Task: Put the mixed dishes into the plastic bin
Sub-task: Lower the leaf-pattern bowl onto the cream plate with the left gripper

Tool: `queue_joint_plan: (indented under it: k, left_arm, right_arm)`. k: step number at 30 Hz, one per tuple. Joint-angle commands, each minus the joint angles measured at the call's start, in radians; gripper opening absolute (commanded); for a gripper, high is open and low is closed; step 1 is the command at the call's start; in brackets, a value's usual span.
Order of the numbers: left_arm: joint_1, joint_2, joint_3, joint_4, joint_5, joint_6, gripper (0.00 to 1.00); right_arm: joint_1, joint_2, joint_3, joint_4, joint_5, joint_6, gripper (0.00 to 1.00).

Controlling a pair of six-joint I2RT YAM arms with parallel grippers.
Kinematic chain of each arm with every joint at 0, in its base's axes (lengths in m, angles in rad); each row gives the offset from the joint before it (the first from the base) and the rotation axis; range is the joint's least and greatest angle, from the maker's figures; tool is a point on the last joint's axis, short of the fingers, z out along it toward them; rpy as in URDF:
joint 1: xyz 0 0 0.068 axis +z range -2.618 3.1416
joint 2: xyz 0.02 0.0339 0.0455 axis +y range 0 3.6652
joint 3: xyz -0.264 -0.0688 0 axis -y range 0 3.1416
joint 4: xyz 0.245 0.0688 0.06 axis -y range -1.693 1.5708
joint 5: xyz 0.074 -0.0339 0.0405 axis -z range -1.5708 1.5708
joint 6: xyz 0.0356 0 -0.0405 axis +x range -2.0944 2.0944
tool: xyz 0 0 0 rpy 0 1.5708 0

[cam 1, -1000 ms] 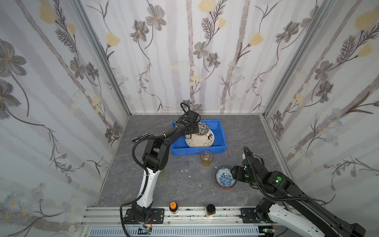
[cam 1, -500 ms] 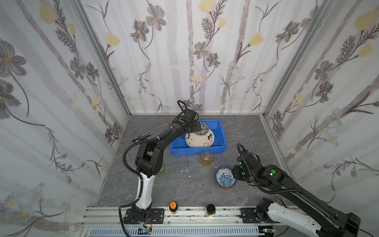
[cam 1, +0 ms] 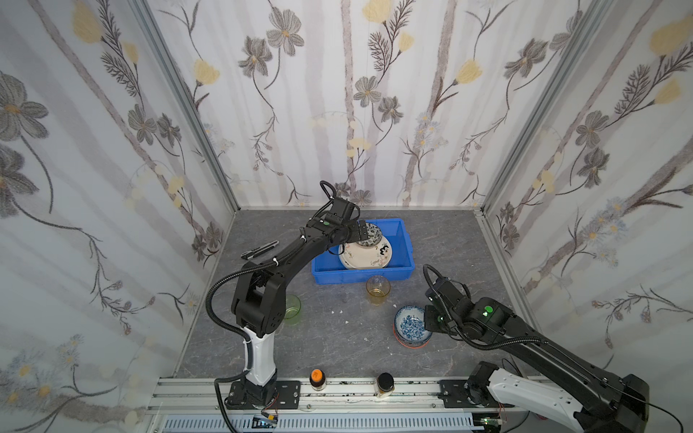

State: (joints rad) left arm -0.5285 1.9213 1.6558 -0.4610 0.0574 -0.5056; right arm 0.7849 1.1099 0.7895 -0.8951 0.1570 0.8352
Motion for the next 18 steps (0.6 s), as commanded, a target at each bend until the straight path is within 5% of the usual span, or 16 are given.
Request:
queue_joint_plan:
  k: [1,18]
  left_arm:
    - [-0.003,-0.016,-0.013,0.006,0.004,0.000,1.00]
    - [-0.013,-0.027,-0.033,0.007,0.014,-0.003,1.00]
  right_arm:
    - [0.009,0.000,0.012,-0.023,0.042,0.030,0.27]
    - [0.022,-0.056,-0.028,0.003,0.039,0.062,0.24]
